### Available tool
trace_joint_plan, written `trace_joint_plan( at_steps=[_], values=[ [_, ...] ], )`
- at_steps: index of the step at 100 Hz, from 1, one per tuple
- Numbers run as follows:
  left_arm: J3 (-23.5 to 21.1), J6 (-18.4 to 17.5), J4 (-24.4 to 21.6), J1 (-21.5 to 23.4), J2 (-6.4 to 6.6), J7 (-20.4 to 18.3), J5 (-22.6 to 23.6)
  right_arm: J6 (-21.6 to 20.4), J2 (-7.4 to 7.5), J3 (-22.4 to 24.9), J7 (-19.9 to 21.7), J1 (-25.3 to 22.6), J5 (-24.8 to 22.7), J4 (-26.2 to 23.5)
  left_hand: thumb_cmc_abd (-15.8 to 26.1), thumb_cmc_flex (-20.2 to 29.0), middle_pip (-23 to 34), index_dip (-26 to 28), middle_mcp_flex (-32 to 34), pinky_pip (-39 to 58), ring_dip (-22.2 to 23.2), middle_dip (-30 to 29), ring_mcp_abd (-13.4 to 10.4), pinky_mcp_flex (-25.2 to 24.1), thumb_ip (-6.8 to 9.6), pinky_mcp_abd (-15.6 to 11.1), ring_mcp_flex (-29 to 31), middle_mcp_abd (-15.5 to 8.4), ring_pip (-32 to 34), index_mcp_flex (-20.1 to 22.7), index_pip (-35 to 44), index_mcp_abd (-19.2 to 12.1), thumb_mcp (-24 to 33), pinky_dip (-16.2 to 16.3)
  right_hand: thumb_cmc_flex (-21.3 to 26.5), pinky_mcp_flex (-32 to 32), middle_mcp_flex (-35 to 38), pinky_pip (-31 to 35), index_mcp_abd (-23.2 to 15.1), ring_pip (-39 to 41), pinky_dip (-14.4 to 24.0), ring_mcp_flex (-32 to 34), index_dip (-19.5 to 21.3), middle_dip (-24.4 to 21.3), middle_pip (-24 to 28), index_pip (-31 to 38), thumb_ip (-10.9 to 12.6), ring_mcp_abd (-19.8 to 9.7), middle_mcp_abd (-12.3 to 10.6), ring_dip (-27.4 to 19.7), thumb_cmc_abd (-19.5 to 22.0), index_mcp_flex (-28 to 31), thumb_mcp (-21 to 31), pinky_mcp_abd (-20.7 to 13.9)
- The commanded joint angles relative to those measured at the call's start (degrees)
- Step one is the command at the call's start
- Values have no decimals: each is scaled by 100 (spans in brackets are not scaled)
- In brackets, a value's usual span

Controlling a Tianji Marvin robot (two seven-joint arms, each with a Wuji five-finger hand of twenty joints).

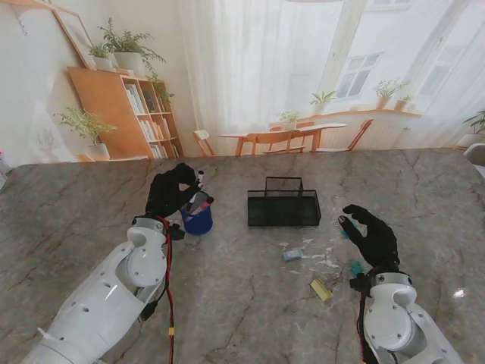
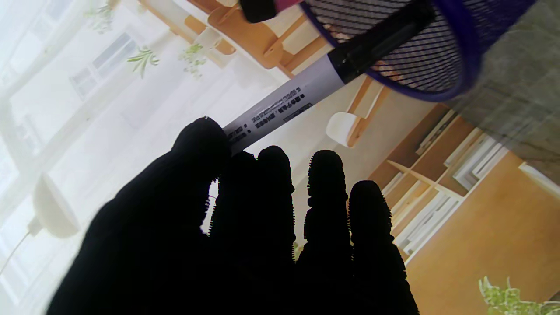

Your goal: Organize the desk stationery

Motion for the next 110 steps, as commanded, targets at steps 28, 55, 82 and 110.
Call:
trace_joint_plan(
  at_steps=[28,55,82,110],
  values=[
    [210,-28,541,-215,-4,-218,-173,39,33,-26,139,26,-42,67,624,1105,-335,23,-207,-180,-74,59,-93,-168,447,-319,-243,-593,-181,-231,208,-58,-1135,144,-43,-77,22,54,-31,-5,108,-59,21,100,-25,22,190,-18,-7,56,185,89,-170,38],
    [269,-53,611,-170,47,-325,-72,48,35,-34,157,32,-32,70,1278,1859,-902,-10,-727,-462,-237,8,4,-490,405,-275,-695,-302,-483,-636,-333,-102,-2807,-11,-45,-79,28,54,-35,-6,108,-59,19,100,-24,19,190,-21,-2,56,187,83,-172,39],
    [174,-209,412,2,164,-441,204,35,32,-48,176,49,12,78,2311,-71,-3946,-2453,-2302,-2832,-1780,-3899,-99,-836,473,86,-1845,418,-2507,-1159,-5646,418,-2987,-937,-42,-80,26,54,-28,-6,109,-57,20,101,-25,25,191,-12,-2,57,189,101,-171,41],
    [-80,-259,-113,306,261,-517,446,22,23,-70,167,69,58,80,2408,-366,-4734,-2971,-2490,-4166,-2600,-4633,-167,-945,474,281,-1948,504,-3379,-1447,-6311,492,-2991,-955,-48,-79,25,52,-24,-13,108,-60,22,101,-26,31,190,-14,-3,55,186,111,-174,42]
  ],
)
